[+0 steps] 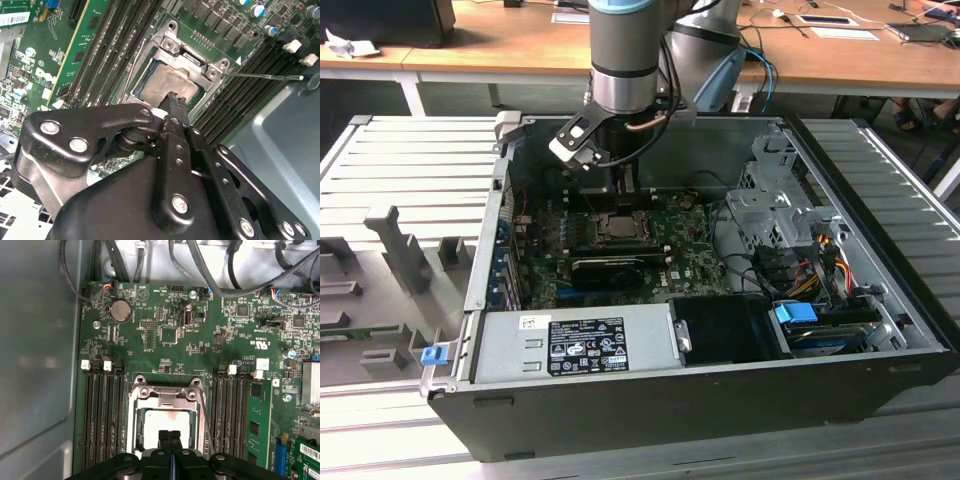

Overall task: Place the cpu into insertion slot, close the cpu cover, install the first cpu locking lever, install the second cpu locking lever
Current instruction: 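Close the cpu cover, then install the first cpu locking lever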

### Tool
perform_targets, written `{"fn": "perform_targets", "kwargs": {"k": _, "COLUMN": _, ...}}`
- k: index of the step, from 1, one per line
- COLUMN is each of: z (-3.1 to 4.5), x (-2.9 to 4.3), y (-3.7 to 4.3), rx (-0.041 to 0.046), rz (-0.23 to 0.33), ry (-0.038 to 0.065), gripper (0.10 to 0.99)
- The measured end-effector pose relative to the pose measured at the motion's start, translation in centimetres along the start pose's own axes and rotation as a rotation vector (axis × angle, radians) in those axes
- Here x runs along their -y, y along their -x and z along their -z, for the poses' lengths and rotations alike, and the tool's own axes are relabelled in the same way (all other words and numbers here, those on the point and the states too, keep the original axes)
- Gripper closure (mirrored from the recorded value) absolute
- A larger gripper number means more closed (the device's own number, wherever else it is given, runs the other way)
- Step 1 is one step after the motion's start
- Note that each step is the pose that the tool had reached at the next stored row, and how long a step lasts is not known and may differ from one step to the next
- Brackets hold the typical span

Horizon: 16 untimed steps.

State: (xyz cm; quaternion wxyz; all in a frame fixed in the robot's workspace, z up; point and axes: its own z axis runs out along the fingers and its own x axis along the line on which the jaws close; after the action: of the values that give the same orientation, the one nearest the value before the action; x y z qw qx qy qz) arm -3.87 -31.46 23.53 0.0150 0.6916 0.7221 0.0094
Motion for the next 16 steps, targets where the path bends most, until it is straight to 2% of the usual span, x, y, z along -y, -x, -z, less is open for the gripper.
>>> {"fn": "perform_targets", "kwargs": {"k": 6, "z": 0.08, "x": 0.11, "y": 0.0, "rx": 0.0001, "rz": 0.0, "ry": 0.0, "gripper": 0.98}}
{"fn": "perform_targets", "kwargs": {"k": 11, "z": 1.27, "x": 0.07, "y": 0.02, "rx": -0.001, "rz": 0.0, "ry": 0.0, "gripper": 0.98}}
{"fn": "perform_targets", "kwargs": {"k": 12, "z": 2.0, "x": 0.04, "y": 0.02, "rx": -0.001, "rz": 0.0, "ry": 0.0, "gripper": 0.98}}
{"fn": "perform_targets", "kwargs": {"k": 13, "z": 2.32, "x": 0.03, "y": 0.02, "rx": -0.0009, "rz": 0.0, "ry": 0.0, "gripper": 0.98}}
{"fn": "perform_targets", "kwargs": {"k": 16, "z": 2.82, "x": 0.02, "y": 0.03, "rx": -0.0009, "rz": 0.0, "ry": 0.0, "gripper": 0.98}}
